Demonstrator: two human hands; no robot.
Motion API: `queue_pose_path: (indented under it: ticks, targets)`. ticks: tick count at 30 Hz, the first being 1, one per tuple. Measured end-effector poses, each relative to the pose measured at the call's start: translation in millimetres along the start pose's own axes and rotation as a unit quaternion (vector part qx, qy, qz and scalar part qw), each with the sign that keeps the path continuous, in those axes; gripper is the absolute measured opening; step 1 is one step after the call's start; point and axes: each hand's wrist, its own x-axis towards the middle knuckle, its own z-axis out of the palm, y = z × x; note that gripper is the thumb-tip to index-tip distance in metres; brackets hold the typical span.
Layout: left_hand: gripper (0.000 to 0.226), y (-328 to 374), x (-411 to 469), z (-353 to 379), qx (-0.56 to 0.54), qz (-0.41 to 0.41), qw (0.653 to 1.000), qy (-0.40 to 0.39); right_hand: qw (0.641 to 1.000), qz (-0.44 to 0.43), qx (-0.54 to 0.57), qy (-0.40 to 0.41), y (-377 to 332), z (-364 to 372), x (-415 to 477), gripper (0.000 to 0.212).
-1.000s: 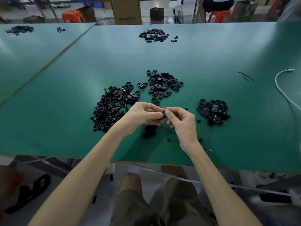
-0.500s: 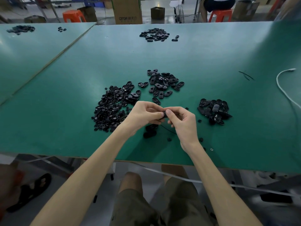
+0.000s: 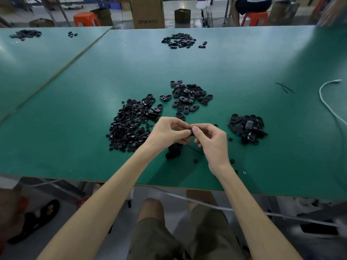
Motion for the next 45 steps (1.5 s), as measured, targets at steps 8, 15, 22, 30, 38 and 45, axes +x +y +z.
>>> queue_pose_path:
  ticks: [8,15,22,30,38,45]
  targets:
    - [0.015,-1.3,0.8,4.3,-0.004,-0.016,1.000,0.001,1.000,-0.003,-0.013,0.001,1.6,-1.0,0.4,0.009]
    - [0.015,-1.9,2.6,6.3,0.001,-0.028,1.000,0.000,1.000,-0.003,-0.027,0.003,1.9,-0.9,0.4,0.008]
    - [0.011,-2.7,3.6,-0.4,-0.021,-0.029,0.999,-0.030,1.000,-0.002,-0.021,0.003,-1.0,0.6,-0.7,0.008]
    - [0.018,-6.7,1.7,-8.7,-0.109,-0.044,0.992,-0.049,1.000,-0.009,-0.005,-0.009,-2.9,1.9,-1.0,0.008]
    - [0.022,-7.5,1.9,-15.0,-0.113,-0.026,0.992,-0.043,0.998,-0.024,-0.040,-0.041,-6.2,5.1,-3.1,0.014]
    - [0.026,-16.9,3.4,-17.8,-0.182,-0.038,0.981,-0.065,0.998,-0.025,-0.060,-0.021,-5.7,3.8,-3.0,0.010]
